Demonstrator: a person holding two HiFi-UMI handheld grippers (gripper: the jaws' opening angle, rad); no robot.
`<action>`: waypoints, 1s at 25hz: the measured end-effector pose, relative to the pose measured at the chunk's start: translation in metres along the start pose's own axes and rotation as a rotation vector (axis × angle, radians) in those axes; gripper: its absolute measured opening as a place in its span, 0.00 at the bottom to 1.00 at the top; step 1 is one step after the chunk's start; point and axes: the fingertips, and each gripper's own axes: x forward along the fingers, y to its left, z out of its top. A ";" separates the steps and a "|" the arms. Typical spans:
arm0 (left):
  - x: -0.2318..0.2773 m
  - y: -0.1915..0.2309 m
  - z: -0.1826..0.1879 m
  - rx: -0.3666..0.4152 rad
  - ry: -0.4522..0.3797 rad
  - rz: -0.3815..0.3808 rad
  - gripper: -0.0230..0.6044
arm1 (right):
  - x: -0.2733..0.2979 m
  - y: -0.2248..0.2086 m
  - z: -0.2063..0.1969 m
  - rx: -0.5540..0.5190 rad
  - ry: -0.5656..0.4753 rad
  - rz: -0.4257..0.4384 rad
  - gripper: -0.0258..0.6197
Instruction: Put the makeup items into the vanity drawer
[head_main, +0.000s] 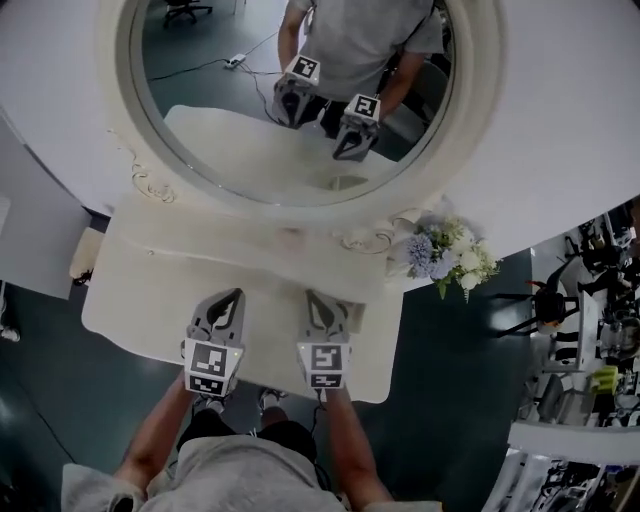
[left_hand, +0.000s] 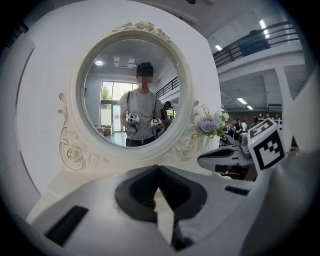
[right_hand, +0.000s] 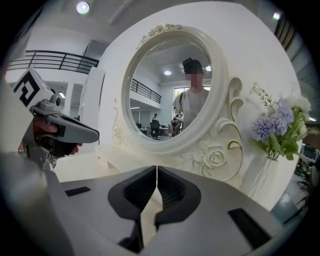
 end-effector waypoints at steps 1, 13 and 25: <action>0.001 0.004 -0.002 -0.006 0.005 0.012 0.04 | 0.007 -0.002 0.000 -0.003 0.004 0.003 0.07; 0.010 0.031 -0.028 -0.066 0.062 0.110 0.04 | 0.090 -0.021 -0.023 0.010 0.109 0.063 0.30; 0.005 0.054 -0.044 -0.109 0.095 0.178 0.04 | 0.137 -0.023 -0.033 -0.031 0.204 0.073 0.30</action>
